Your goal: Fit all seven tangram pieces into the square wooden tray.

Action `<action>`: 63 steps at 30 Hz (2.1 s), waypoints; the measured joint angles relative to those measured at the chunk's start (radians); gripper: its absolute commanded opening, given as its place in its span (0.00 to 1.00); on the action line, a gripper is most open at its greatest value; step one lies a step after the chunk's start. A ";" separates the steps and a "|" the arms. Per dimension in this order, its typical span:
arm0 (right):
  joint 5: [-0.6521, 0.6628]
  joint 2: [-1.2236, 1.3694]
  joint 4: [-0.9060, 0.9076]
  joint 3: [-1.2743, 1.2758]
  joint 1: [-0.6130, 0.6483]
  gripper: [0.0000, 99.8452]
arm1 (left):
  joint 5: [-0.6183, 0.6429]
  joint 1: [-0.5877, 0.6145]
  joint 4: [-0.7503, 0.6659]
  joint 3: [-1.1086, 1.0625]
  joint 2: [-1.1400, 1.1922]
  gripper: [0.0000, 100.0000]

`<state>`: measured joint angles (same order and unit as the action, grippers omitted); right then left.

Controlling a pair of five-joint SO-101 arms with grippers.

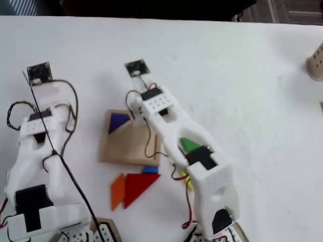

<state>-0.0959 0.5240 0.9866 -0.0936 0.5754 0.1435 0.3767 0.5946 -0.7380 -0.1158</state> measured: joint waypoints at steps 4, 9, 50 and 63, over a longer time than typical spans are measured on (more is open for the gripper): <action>0.000 0.005 0.015 -0.044 0.028 0.02 | 0.000 0.000 0.000 0.000 0.000 0.02; 0.000 0.072 -0.043 -0.123 0.035 0.02 | 0.000 0.000 0.000 0.000 0.000 0.02; 0.092 -0.838 -0.103 0.996 0.677 0.02 | 0.000 0.000 -0.017 0.000 0.000 0.02; 0.083 -0.697 -0.270 0.982 0.612 0.02 | 0.193 0.106 -0.023 0.000 0.000 0.02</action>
<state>-0.0130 -0.1726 0.7165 0.8884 1.1876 0.3368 0.4826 0.5715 -0.7380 -0.1158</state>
